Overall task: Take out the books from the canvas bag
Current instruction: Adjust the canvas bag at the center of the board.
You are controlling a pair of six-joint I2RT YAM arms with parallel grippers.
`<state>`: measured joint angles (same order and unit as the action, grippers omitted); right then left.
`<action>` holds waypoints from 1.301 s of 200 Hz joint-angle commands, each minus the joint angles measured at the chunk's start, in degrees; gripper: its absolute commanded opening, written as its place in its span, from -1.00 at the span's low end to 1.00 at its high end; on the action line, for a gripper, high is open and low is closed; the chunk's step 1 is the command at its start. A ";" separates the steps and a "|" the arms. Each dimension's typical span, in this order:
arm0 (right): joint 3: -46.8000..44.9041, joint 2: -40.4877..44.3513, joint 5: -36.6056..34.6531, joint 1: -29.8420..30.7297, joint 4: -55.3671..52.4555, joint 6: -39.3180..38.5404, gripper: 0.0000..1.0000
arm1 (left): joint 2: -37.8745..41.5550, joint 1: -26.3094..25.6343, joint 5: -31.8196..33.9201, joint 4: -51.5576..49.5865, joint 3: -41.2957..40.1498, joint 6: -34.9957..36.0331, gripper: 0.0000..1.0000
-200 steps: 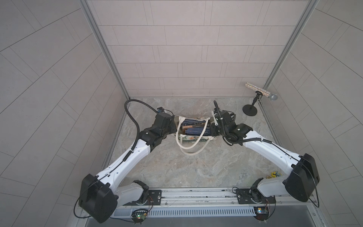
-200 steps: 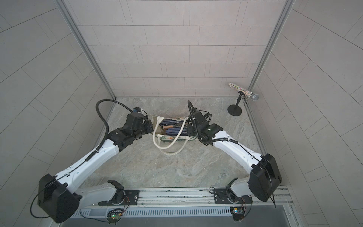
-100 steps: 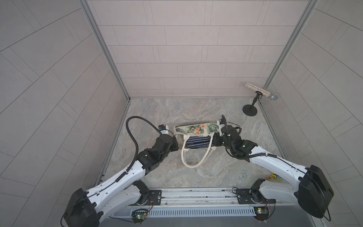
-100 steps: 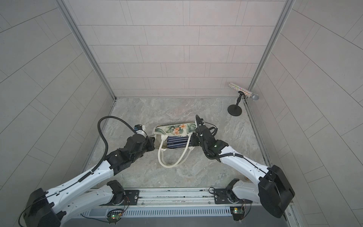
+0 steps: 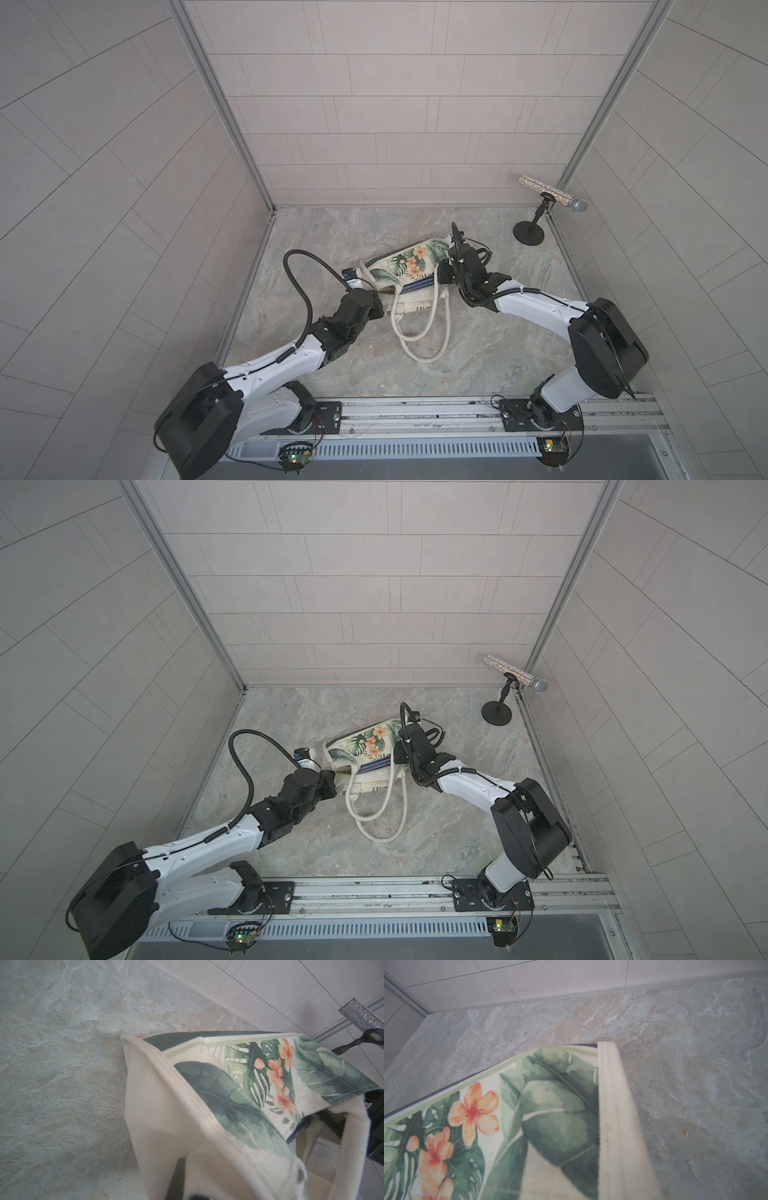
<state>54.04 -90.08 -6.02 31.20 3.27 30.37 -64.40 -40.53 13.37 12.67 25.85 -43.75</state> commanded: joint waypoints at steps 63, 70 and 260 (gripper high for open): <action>-7.09 5.93 0.80 -3.63 -19.80 2.56 0.14 | 2.68 0.35 -3.50 1.04 -6.06 4.96 -1.00; -8.00 7.28 1.42 -4.06 -20.40 2.78 0.25 | 3.15 0.30 -3.10 1.05 -6.39 5.19 -1.00; -26.97 70.89 -2.46 11.87 -44.54 14.89 0.55 | 3.42 -2.19 -10.90 -0.05 -9.41 -2.95 -1.00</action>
<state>26.37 -23.03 -4.51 42.13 -33.93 43.48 -59.75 -41.21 3.77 18.39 16.40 -44.18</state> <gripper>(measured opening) 0.765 0.066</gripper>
